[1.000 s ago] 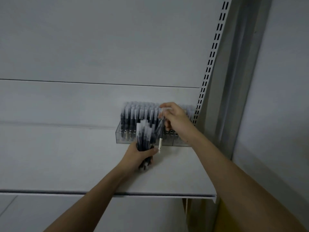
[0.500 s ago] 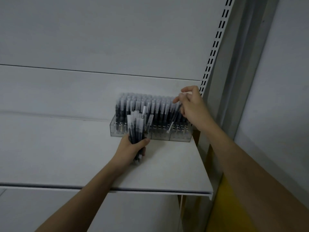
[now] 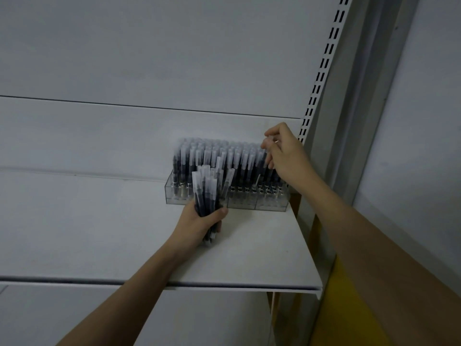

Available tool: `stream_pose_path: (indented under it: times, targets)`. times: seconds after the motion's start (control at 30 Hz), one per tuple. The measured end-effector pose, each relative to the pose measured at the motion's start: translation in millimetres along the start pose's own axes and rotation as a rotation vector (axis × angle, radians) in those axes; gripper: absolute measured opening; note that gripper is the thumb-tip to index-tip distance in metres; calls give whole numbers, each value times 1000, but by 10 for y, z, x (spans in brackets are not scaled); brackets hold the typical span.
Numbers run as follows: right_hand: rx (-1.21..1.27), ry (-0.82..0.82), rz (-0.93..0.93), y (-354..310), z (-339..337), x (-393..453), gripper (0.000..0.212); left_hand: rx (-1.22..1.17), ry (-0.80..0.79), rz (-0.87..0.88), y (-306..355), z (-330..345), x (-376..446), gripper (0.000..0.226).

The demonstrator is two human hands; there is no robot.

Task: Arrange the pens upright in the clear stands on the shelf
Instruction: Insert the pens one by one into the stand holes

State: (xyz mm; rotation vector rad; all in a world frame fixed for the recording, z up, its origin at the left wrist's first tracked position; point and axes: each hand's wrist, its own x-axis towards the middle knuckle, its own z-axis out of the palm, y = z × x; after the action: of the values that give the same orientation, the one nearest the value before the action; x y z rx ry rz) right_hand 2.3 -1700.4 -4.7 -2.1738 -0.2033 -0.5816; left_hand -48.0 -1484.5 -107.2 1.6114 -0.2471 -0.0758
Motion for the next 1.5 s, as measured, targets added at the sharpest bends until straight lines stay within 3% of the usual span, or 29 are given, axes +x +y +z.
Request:
stream_pose_path:
  times: [0.27,0.37,0.5,0.6,0.7,0.83,1.27,1.5]
  targets:
    - [-106,-116,72,102,151,-118,8,-2,-10,2,-1,3,-21,21]
    - [-127,-67,42,153,205,-172,11,4,-21,2,6,8,-28,21]
    - [-207,-16,-31,127,189,-203,30,-22,-15,-1,25,12,-17,20]
    - [-59,101,6,78,203,-354,27,-72,-23,0,51,42,26,20]
    - [235,36,127,46,274,-536,16,-73,-67,22,77,130,74,21]
    - [415,4,200,47,353,-711,27,-97,-130,-9,66,296,80,22]
    - [507,37,182,29,248,-768,28,-154,-141,-78,19,356,75,26]
    - [414,209,101,-117,-139,-469,30,-185,-103,-84,48,359,60,26]
